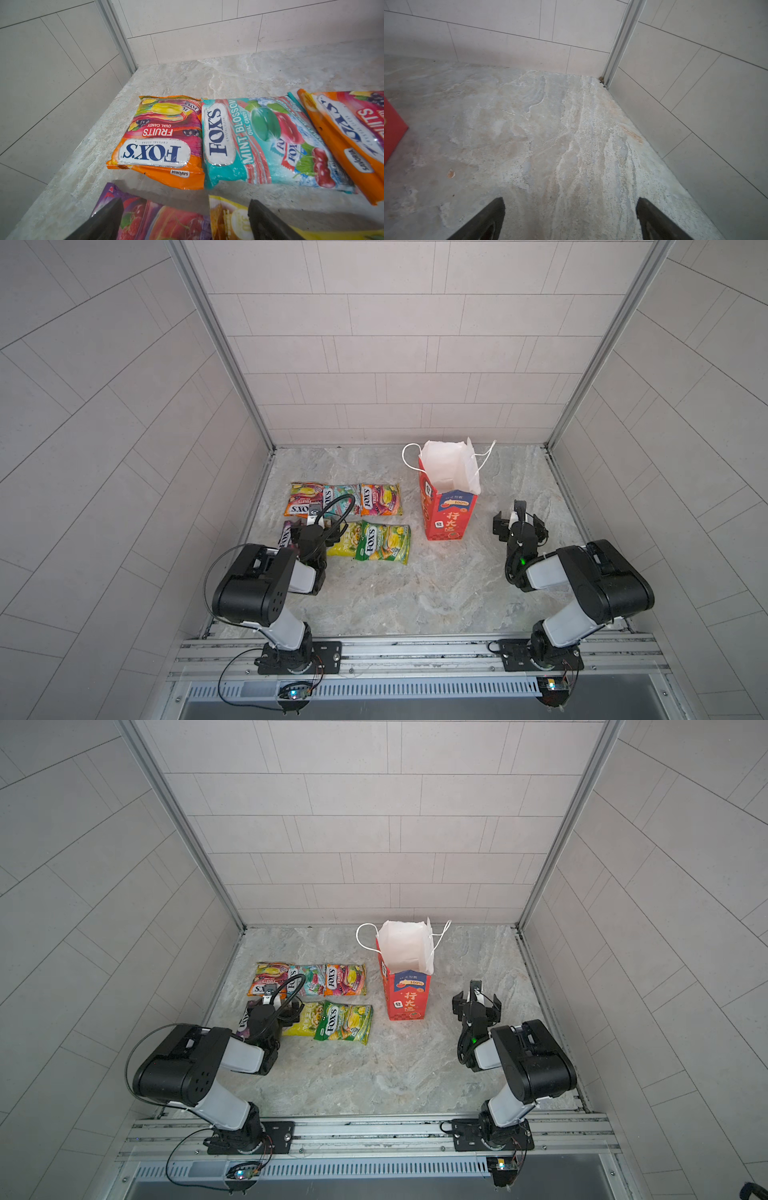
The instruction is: Take the snacks out of the paper bag
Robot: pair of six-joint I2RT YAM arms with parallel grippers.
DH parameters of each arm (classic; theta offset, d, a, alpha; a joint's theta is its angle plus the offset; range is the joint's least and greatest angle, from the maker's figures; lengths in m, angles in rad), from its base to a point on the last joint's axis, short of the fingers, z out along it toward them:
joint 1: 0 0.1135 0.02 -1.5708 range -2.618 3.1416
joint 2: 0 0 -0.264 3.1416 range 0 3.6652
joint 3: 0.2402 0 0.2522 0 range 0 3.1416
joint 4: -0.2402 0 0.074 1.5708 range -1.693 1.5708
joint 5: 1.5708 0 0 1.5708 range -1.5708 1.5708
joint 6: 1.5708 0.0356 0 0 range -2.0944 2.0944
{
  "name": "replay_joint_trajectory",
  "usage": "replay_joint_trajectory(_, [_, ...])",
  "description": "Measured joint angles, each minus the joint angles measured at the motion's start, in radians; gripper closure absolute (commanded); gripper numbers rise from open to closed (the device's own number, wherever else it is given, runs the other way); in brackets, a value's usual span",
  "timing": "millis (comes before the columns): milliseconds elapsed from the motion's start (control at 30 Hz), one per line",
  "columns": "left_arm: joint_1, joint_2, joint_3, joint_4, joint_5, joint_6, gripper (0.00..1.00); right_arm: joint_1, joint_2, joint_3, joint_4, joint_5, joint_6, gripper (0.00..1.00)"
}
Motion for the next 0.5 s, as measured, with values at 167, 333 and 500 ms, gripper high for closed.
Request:
replay_joint_trajectory(167, [0.072, -0.018, 0.149, -0.169, 0.050, -0.054, 0.00, -0.037, -0.007, 0.083, -0.097, -0.007, 0.026, 0.01])
replay_joint_trajectory(333, [0.076, -0.020, 0.124, -0.164, 0.094, -0.064, 0.00, -0.039, -0.005, 0.064, -0.076, -0.021, 0.022, 0.01])
replay_joint_trajectory(500, [0.076, -0.018, 0.124, -0.174, 0.131, -0.064, 0.00, -0.040, -0.005, 0.064, -0.079, -0.034, 0.021, 0.01])
